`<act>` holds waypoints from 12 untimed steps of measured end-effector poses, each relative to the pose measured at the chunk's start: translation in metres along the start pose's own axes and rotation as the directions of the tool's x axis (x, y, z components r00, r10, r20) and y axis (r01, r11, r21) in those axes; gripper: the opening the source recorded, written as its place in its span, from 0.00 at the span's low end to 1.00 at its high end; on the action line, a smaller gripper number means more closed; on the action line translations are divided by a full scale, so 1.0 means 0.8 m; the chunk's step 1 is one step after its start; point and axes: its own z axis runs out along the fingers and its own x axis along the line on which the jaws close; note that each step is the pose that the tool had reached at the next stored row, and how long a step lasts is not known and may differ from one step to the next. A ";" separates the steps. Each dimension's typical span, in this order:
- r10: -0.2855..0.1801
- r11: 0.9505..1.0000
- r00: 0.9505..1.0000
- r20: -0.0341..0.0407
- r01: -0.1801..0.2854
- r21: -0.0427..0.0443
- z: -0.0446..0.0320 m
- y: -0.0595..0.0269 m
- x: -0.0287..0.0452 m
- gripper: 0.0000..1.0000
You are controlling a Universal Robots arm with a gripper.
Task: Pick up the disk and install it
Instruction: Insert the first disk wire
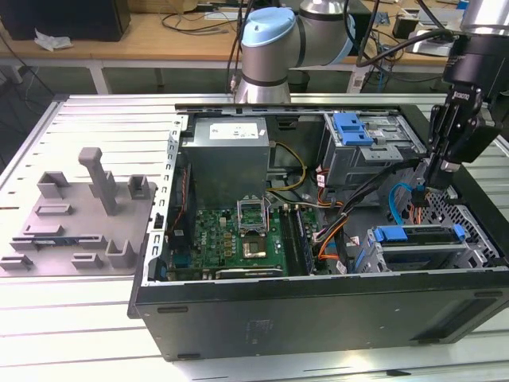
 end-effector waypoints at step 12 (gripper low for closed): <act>0.000 1.000 1.000 0.000 0.000 0.000 0.0010 0.002 0.0013 0.29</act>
